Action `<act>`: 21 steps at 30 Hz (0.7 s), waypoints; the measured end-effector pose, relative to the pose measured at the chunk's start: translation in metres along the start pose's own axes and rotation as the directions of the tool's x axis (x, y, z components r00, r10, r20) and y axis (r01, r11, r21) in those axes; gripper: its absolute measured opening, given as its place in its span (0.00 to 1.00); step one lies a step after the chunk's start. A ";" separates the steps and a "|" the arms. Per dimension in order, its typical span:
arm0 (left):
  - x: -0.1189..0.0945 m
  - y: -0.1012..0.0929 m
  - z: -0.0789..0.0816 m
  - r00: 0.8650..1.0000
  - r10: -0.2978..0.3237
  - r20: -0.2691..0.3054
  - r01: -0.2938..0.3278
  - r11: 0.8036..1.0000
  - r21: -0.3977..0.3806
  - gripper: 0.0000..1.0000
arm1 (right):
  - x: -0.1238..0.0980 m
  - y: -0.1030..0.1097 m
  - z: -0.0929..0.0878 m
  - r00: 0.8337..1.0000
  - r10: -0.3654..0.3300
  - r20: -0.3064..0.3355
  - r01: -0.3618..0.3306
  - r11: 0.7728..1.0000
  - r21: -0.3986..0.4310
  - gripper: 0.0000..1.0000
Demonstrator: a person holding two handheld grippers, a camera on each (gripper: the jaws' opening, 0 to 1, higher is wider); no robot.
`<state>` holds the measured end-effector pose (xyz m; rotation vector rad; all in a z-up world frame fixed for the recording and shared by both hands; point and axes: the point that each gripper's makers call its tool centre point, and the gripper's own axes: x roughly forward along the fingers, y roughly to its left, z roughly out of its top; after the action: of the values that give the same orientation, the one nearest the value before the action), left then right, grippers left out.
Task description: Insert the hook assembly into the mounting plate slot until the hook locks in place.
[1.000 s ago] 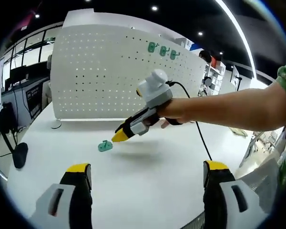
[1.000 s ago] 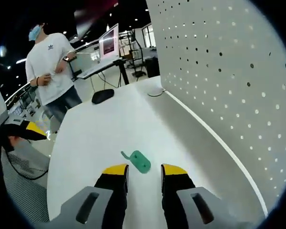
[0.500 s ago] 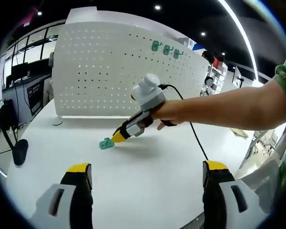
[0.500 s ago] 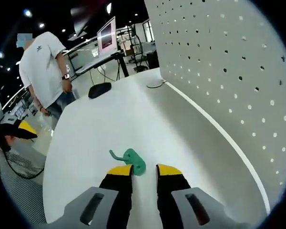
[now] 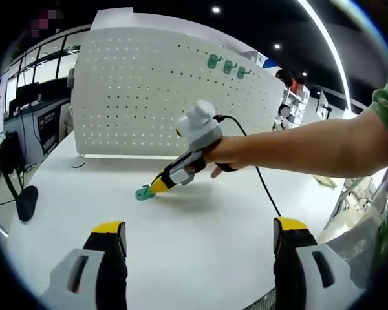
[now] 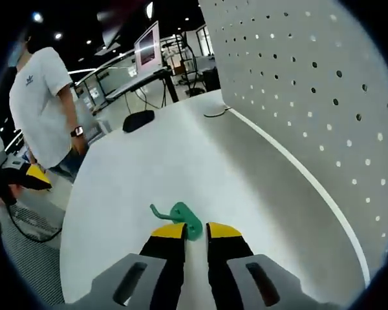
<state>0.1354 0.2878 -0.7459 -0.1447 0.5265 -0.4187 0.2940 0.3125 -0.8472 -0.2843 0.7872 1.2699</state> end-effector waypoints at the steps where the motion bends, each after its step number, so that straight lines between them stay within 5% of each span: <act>1: 0.000 0.000 0.000 1.000 0.000 0.000 0.000 1.000 -0.001 0.96 | 0.000 0.001 -0.001 1.000 0.007 -0.002 -0.007 1.000 0.002 0.09; 21: 0.001 0.000 0.000 1.000 -0.002 -0.001 0.002 1.000 -0.005 0.94 | 0.005 0.011 -0.003 0.999 0.032 -0.017 -0.032 0.999 0.023 0.06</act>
<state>0.1362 0.2873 -0.7460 -0.1498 0.5283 -0.4197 0.2833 0.3177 -0.8497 -0.2659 0.8237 1.2892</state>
